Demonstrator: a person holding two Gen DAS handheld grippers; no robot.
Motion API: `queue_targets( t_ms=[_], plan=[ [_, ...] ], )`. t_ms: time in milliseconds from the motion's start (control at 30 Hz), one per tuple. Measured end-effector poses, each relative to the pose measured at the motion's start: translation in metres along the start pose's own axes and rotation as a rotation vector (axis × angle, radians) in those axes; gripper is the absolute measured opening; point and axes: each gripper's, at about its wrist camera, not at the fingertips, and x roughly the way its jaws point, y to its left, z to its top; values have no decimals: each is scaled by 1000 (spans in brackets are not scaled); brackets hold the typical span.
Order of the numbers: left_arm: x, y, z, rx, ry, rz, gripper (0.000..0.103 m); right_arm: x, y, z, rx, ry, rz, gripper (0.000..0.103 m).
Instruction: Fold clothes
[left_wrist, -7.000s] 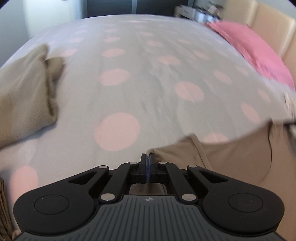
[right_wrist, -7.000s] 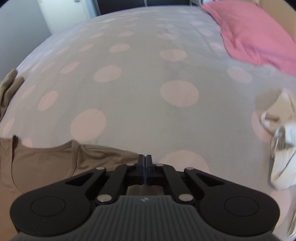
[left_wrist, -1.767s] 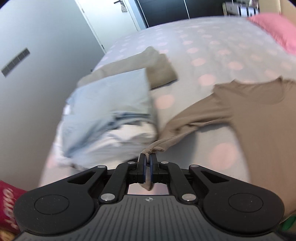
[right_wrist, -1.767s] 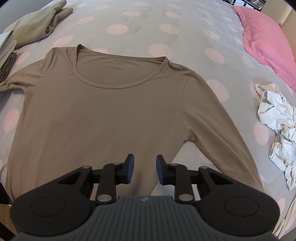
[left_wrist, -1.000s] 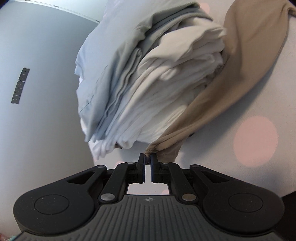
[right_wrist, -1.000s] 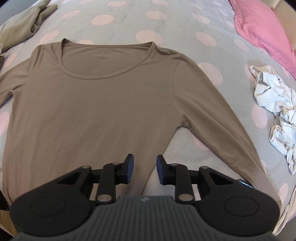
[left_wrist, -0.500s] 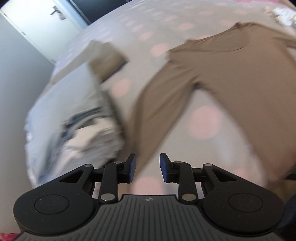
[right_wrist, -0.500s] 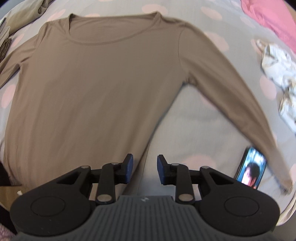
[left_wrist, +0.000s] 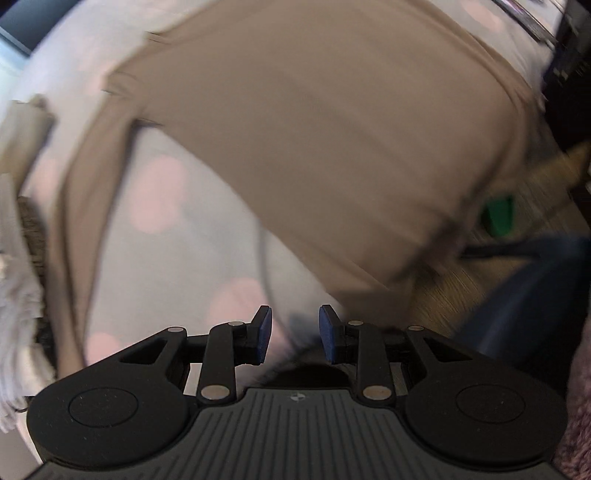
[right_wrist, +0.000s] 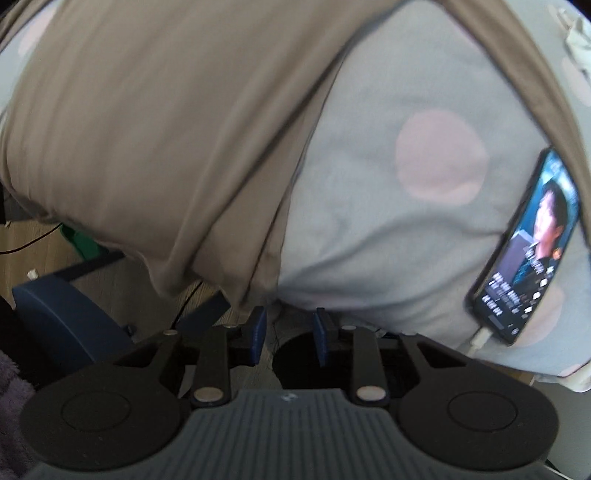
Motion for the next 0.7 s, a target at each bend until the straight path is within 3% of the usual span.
queue_targets(
  t_ms=[133, 300, 500, 600, 700],
  plan=[
    [16, -12, -7, 64, 70, -45, 26, 6, 7, 3, -38, 8, 6, 31],
    [39, -8, -4, 52, 114, -131, 26, 9, 12, 7, -73, 0, 16, 31],
    [55, -19, 9, 33, 92, -167, 26, 16, 10, 14, -73, 4, 27, 31],
    [60, -22, 8, 23, 94, -146, 23, 19, 10, 15, -76, 17, 22, 19],
    [60, -18, 4, -18, 89, -132, 5, 17, 9, 16, -69, 16, 36, 4]
  ],
)
